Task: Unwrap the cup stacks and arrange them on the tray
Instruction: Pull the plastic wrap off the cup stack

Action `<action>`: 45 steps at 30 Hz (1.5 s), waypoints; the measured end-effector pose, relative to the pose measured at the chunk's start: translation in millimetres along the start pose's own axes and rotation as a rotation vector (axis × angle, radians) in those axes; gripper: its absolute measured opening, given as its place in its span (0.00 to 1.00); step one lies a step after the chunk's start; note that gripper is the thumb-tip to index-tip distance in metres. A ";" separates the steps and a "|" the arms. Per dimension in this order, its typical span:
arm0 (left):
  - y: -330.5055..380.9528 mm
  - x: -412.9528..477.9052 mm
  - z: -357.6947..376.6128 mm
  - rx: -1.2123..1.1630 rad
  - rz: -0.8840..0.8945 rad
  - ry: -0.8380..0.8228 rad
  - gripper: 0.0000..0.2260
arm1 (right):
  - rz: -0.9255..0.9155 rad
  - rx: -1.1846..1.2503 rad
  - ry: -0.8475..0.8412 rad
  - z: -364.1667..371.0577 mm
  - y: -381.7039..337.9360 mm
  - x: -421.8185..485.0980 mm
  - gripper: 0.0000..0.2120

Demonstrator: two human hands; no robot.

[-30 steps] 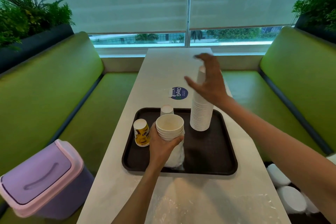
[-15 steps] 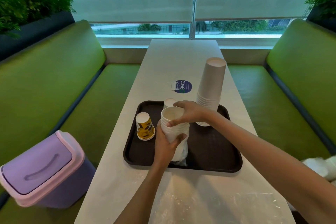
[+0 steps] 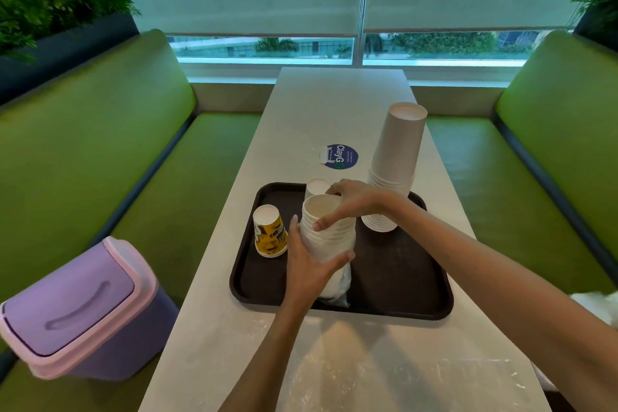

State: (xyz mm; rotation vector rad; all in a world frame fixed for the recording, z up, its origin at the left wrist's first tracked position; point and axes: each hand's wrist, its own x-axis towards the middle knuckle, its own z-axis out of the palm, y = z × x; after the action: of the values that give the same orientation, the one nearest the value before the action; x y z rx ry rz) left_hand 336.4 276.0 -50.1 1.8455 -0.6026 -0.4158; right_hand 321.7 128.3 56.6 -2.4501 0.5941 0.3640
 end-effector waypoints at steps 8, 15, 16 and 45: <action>14.0 8.2 5.6 -0.056 0.030 0.109 0.46 | 0.023 -0.037 -0.040 0.7 -10.5 3.4 0.40; 11.6 6.9 4.4 -0.112 0.039 0.108 0.44 | -0.014 -0.009 0.024 -7.6 -18.5 -3.8 0.35; 11.5 6.2 3.8 -0.118 0.043 0.110 0.44 | -0.024 0.006 0.056 -12.8 -21.3 -6.4 0.35; 10.0 3.5 1.3 -0.090 0.069 0.094 0.41 | -0.201 0.360 0.421 -120.6 -2.8 -84.1 0.26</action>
State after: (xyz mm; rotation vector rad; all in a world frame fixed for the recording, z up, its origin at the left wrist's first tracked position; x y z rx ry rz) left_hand 336.5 270.3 -41.1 1.7435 -0.5728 -0.3038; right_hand 265.1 85.8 185.5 -2.2121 0.5219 -0.3239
